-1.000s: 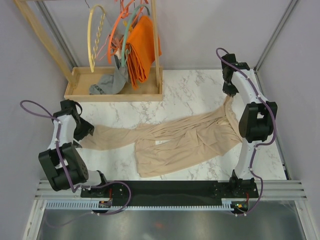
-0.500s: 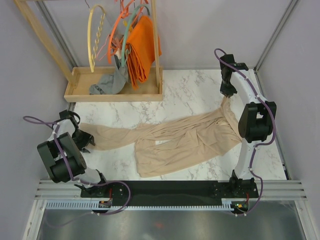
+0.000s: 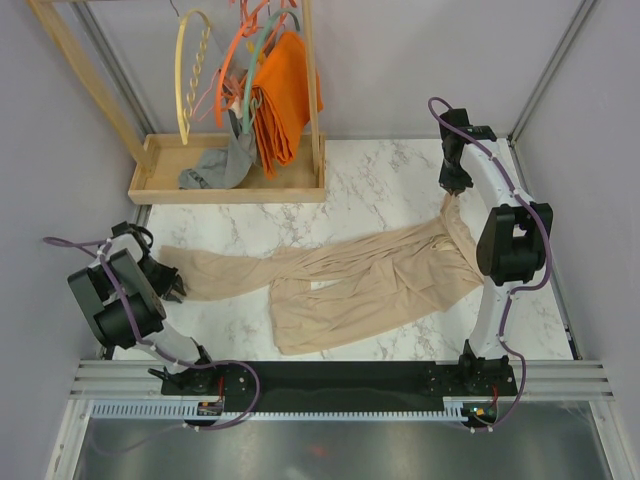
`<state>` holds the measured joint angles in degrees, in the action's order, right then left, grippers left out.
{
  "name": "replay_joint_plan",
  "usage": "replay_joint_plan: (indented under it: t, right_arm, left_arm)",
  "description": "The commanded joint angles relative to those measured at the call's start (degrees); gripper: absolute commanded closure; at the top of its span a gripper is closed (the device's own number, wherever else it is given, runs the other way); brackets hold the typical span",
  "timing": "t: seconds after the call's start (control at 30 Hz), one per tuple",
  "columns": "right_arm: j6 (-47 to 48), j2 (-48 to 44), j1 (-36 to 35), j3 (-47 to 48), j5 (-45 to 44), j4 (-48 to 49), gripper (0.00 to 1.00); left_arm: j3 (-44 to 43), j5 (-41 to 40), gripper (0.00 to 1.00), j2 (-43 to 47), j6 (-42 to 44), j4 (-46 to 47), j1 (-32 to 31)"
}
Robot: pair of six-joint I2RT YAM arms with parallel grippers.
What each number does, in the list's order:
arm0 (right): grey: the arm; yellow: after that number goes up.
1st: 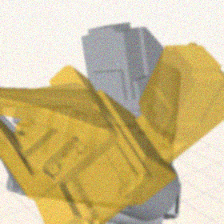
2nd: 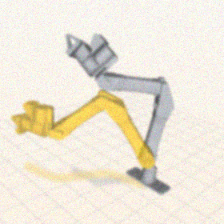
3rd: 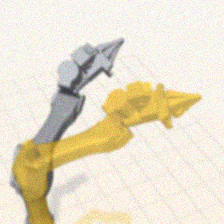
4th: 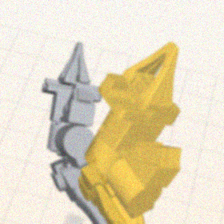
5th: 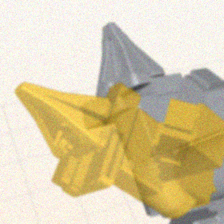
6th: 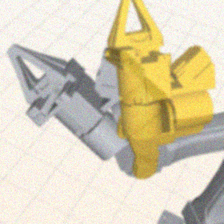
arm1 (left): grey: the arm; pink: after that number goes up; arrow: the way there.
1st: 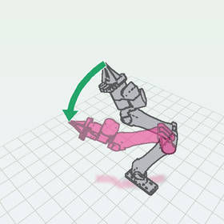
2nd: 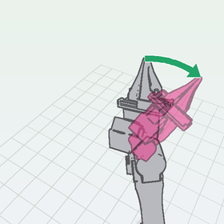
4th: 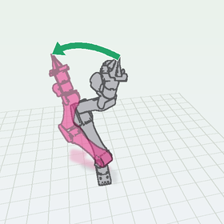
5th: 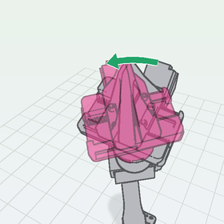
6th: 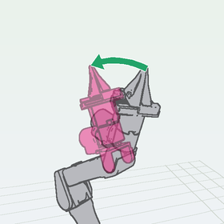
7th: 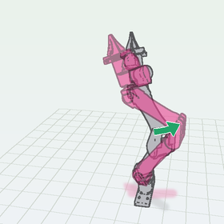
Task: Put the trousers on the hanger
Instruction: Flatten out the trousers at the center of the board.
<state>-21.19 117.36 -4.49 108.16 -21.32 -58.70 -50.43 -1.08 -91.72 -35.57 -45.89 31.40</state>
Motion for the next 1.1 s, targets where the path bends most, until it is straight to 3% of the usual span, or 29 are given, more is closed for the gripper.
replay_joint_plan:
  t: [0.0,0.03,0.1,0.43,0.57,0.83,1.07]
  right_arm:
    - [0.2,-0.3,0.1,1.5,0.8,0.2,1.0]
    - [0.3,-0.4,0.1,1.4,0.8,0.2,1.0]
    - [0.4,-0.9,-0.2,0.6,0.7,0.3,1.0]
    - [-0.3,1.6,-0.3,3.5,-2.8,-0.7,1.0]
    - [-1.9,4.2,3.2,5.5,-2.5,-1.2,1.0]
    - [-0.3,1.2,6.8,6.6,-11.5,-1.6,1.0]
    - [0.9,-9.5,8.4,3.2,-18.8,-1.5,1.0]
  left_arm:
    - [-1.0,-0.7,0.72,-3.7,1.2,5.5,0.2]
    - [-1.2,-0.8,0.89,-4.1,1.5,5.5,0.2]
    - [-1.6,-1.3,0.98,-4.1,1.8,5.5,0.2]
    - [-3.7,-1.5,0.98,11.9,-0.5,1.0,0.2]
    - [-7.4,-2.0,0.98,17.1,-2.0,-0.5,0.2]
    - [-16.3,-0.7,0.98,20.1,-3.1,-2.2,0.9]
    - [-25.6,0.8,0.98,16.2,-2.7,-5.3,1.0]
